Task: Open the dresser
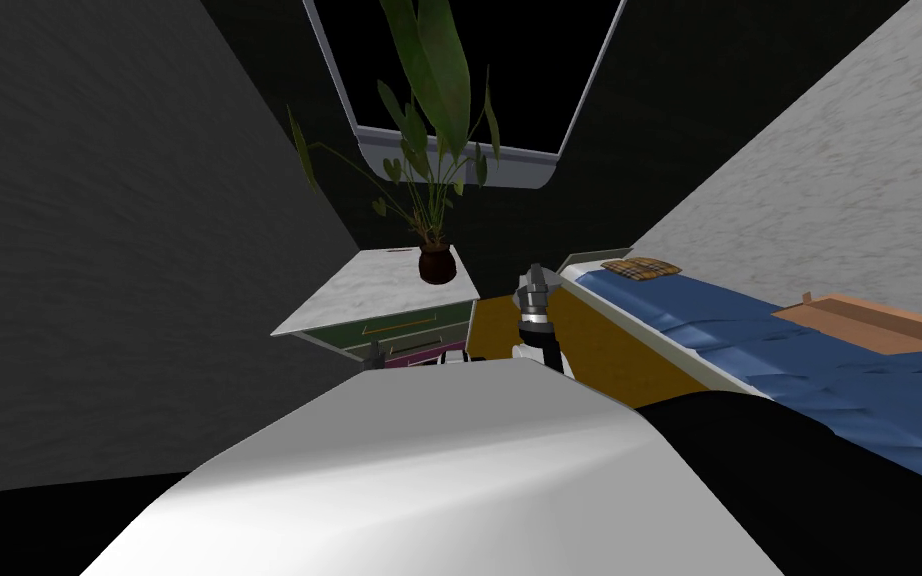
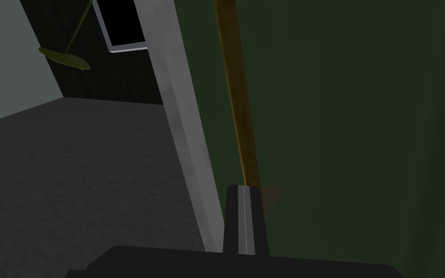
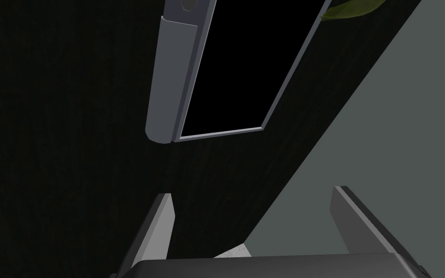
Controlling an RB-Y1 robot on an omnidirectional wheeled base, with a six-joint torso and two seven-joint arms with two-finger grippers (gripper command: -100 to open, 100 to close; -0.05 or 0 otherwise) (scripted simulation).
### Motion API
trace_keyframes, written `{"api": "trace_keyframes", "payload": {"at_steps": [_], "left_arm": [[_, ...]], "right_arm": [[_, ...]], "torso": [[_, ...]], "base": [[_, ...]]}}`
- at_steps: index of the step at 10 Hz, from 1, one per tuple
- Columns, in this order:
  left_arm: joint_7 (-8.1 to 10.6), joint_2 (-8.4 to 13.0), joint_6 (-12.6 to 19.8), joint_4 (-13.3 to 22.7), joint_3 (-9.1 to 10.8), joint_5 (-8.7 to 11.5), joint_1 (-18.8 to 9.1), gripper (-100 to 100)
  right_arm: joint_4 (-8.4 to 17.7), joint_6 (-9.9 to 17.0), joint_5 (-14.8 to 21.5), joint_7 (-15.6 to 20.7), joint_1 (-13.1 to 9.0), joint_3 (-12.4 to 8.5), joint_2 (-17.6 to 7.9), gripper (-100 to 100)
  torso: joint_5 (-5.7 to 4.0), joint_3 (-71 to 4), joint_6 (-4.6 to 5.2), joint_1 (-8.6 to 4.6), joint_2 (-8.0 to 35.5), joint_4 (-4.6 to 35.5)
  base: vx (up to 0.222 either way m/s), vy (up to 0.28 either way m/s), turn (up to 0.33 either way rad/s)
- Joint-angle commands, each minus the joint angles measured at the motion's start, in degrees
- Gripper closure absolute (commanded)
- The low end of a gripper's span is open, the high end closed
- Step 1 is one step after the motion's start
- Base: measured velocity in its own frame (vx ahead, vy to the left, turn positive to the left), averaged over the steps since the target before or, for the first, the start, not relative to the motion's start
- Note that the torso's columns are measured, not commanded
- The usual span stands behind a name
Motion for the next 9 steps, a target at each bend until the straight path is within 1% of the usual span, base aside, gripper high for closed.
{"api": "trace_keyframes", "payload": {"at_steps": [1, 2, 3, 4, 5, 6, 7, 9], "left_arm": [[-0.63, -0.75, -3.02, 2.74, -0.32, -0.28, 0.12, 100], [-0.84, -1.06, -3.94, 3.37, -0.47, -0.4, 0.38, 100], [-0.71, -0.87, -3.07, 2.89, -0.37, -0.32, 0.14, 100], [-0.78, 1.03, -3.26, 2.77, -0.39, -0.33, 0.09, -100], [-0.79, 1.75, -3.16, 2.5, -0.4, -0.33, 0.05, -100], [-0.83, 2.01, -2.56, 1.51, -0.43, -0.33, -0.19, -100], [-0.85, 1.83, -2.18, 1.13, -0.45, -0.34, -0.33, -100], [-0.89, 2.1, -1.01, -0.17, -0.51, -0.35, -0.74, -100]], "right_arm": [[0.0, 0.0, 0.0, 0.0, 0.0, 0.0, 0.0, 0], [0.0, 0.0, 0.0, 0.0, 0.0, 0.0, 0.0, 0], [0.0, 0.0, 0.0, 0.0, 0.0, 0.0, 0.0, 0], [0.0, 0.0, 0.0, 0.0, 0.0, 0.0, 0.0, 0], [0.0, 0.0, 0.0, 0.0, 0.0, 0.01, 0.01, 0], [0.0, 0.0, 0.0, 0.0, 0.0, 0.01, 0.01, 0], [0.0, 0.0, 0.0, 0.0, 0.0, 0.02, 0.02, 0], [0.0, 0.0, 0.0, 0.0, 0.0, 0.02, 0.02, 0]], "torso": [[-0.01, 0.0, 0.0, -0.02, -0.01, 0.0], [-0.01, -0.01, 0.0, -0.05, -0.01, 0.0], [-0.01, -0.01, 0.0, -0.04, -0.01, 0.0], [-0.02, 0.0, 0.0, -0.06, 0.01, 0.0], [-0.03, 0.0, 0.0, -0.12, 0.01, 0.0], [-0.04, -0.01, 0.0, -0.13, -0.01, 0.0], [-0.07, -0.01, 0.01, -0.32, -0.02, -0.01], [-0.05, -0.06, 0.0, -0.16, -0.12, -0.03]], "base": [[0.019, 0.03, -0.01], [0.015, 0.025, -0.009], [0.006, 0.011, -0.002], [0.0, -0.022, -0.002], [0.003, -0.046, -0.003], [-0.003, -0.128, -0.012], [-0.006, -0.173, -0.005], [0.043, -0.174, -0.007]]}}
